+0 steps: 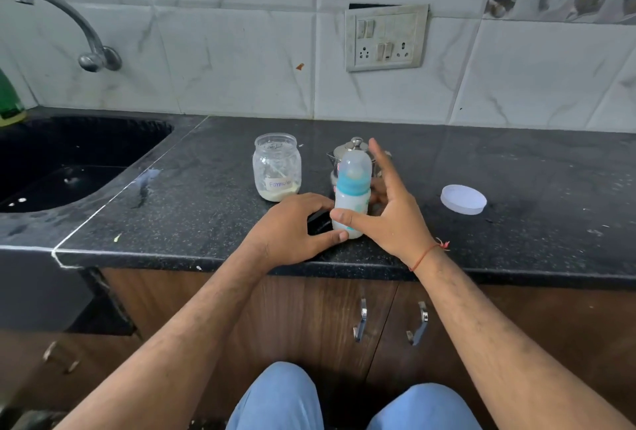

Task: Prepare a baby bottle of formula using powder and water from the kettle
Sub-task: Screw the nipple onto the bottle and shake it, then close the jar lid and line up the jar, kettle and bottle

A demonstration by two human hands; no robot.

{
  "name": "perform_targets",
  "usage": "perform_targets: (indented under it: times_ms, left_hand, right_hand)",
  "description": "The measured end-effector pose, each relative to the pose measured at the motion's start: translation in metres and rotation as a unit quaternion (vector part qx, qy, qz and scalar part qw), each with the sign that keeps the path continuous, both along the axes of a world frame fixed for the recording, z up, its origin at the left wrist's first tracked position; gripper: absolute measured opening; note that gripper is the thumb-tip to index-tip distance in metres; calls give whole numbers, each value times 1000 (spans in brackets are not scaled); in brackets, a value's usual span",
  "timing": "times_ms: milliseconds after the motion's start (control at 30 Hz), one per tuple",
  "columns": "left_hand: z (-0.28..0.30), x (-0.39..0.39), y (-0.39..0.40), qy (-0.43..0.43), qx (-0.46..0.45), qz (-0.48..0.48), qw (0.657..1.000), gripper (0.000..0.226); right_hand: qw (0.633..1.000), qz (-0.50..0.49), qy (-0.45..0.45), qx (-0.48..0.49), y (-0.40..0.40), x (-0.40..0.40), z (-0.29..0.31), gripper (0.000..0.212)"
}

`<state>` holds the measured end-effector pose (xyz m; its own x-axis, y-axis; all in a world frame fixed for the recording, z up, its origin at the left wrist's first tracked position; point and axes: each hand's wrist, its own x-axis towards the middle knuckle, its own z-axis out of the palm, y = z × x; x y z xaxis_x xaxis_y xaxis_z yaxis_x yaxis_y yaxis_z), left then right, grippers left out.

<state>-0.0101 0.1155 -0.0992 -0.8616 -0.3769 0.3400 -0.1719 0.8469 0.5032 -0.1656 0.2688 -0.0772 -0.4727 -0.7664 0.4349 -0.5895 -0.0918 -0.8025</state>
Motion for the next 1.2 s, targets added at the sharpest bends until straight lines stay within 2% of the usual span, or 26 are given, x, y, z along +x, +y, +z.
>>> perform_targets:
  times_ms: [100, 267, 400, 667, 800, 967, 1100, 1133, 1200]
  left_hand:
    - [1, 0, 1, 5, 4, -1, 1000, 49]
    - [1, 0, 1, 17, 24, -2, 1000, 53]
    - [1, 4, 0, 53, 64, 13, 996, 48]
    - [-3, 5, -5, 116, 122, 50, 985, 36]
    - [-4, 5, -7, 121, 138, 56, 981, 32]
    - [0, 7, -3, 116, 143, 67, 981, 31]
    - [6, 12, 5, 189, 122, 148, 963, 21]
    - [7, 13, 6, 215, 101, 184, 954, 23]
    - [9, 15, 6, 249, 67, 255, 932, 43]
  right_hand:
    - [999, 12, 22, 41, 2, -1, -2, 119]
    - [997, -34, 56, 47, 8, 1, -3, 76]
    - [992, -71, 82, 71, 23, 0, -2, 63]
    - [974, -143, 101, 142, 58, -43, 12, 58]
    - [961, -188, 115, 166, 50, -73, 21, 61]
    - [954, -199, 117, 192, 26, -99, 25, 68]
    - [944, -208, 129, 220, 12, -108, 30, 69]
    - [940, -210, 138, 232, 11, -109, 33, 69]
    - [929, -203, 164, 262, 13, -111, 37, 80]
